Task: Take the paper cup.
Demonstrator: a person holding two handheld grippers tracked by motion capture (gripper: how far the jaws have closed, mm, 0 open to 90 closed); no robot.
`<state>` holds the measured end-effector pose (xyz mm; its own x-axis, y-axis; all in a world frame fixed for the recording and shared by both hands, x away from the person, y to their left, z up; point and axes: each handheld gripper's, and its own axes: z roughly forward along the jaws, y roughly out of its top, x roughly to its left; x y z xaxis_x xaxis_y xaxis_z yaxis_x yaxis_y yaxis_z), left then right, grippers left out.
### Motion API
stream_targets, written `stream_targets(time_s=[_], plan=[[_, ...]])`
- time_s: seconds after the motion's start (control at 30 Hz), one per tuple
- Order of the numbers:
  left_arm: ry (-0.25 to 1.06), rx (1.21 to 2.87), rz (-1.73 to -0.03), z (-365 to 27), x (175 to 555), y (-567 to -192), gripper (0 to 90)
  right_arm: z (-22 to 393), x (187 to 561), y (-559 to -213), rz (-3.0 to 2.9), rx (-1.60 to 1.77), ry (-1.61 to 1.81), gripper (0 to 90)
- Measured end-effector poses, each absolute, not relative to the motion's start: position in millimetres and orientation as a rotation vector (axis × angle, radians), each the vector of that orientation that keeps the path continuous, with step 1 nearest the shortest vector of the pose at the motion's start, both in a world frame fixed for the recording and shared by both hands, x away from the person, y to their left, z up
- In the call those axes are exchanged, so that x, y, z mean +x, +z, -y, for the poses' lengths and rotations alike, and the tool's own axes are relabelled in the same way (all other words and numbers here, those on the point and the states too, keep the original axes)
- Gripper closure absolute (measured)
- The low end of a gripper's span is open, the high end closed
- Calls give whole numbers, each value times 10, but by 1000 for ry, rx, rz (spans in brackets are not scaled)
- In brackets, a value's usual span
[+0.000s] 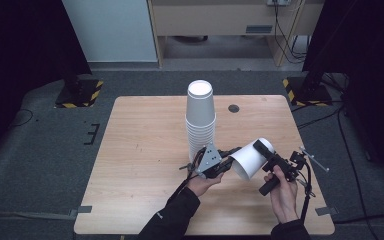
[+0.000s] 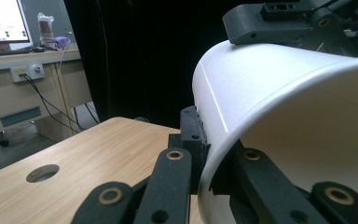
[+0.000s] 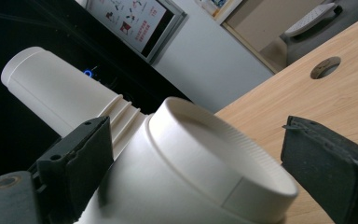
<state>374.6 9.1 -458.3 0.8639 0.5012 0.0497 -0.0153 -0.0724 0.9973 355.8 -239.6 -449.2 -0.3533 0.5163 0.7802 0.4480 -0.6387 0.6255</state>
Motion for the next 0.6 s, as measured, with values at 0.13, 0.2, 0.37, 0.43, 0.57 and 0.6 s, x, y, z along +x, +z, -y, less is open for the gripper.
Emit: stream_targets(time_s=[0.13,0.2,0.37,0.43,0.57,0.6], plan=[[441,1602,-393,-109,3743,-4584,870,2429,3566,-4505,-1309,1750,2160,97],[441,1606,-394,-127,3734,-4579,870,2439,3572,-4505,-1315,1745,2151,96],[444,1614,-393,-164,3722,-4565,870,2466,3576,-4495,-1312,1729,2141,103],[445,1621,-393,-189,3708,-4558,871,2502,3581,-4496,-1302,1719,2127,104],[447,1630,-390,-261,3661,-4548,870,2543,3585,-4490,-1301,1707,2098,109],[447,1630,-390,-261,3661,-4548,870,2555,3587,-4490,-1304,1696,2087,109]])
